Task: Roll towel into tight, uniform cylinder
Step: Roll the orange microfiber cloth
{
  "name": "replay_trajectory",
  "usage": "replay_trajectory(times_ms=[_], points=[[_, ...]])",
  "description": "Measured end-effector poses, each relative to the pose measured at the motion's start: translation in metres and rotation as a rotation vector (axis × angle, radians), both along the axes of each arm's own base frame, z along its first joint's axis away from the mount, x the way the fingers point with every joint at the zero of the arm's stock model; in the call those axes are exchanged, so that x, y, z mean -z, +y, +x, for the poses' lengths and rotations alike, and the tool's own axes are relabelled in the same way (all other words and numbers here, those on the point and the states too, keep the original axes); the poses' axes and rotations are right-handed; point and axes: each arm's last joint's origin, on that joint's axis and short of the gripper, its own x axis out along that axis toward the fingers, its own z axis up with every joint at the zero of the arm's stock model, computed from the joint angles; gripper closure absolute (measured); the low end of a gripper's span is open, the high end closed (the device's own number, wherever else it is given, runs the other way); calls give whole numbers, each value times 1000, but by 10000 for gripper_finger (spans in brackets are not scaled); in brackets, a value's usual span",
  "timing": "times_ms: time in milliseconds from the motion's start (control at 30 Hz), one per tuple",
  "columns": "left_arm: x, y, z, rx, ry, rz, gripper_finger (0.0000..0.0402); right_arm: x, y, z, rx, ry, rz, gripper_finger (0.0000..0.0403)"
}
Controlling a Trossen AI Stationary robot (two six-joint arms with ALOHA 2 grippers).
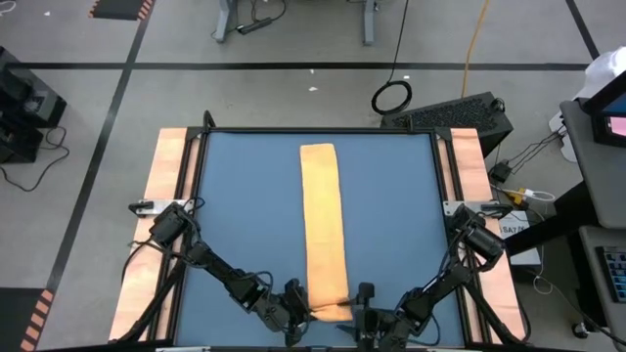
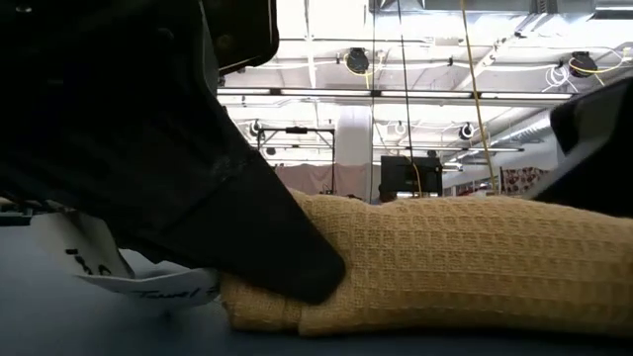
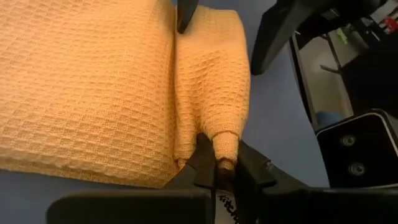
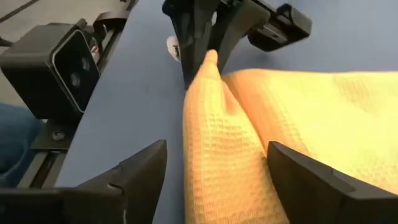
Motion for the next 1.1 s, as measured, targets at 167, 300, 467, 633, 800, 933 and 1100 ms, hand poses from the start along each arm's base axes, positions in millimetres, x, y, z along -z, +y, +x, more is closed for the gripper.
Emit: replay_trajectory(times_ms=[167, 300, 467, 633, 800, 933, 1100], points=[[1, 0, 0, 15, 2, 10, 375, 3, -2, -2, 24, 23, 27, 156], [1, 0, -1, 29, -4, 30, 375, 3, -1, -2, 34, 21, 50, 182], [1, -1, -1, 60, -18, 75, 375, 4, -4, 0, 82, 32, 162, 235], [2, 0, -2, 69, -27, 133, 359, 4, -5, 2, 113, 42, 262, 311], [6, -2, -8, 38, -4, 209, 316, 4, -6, 5, 128, 52, 343, 385], [3, -8, -15, 22, -35, 263, 272, 2, -7, 10, 111, 69, 419, 387], [-10, -16, -29, 20, -75, 366, 211, 1, -13, 18, 127, 89, 495, 374]])
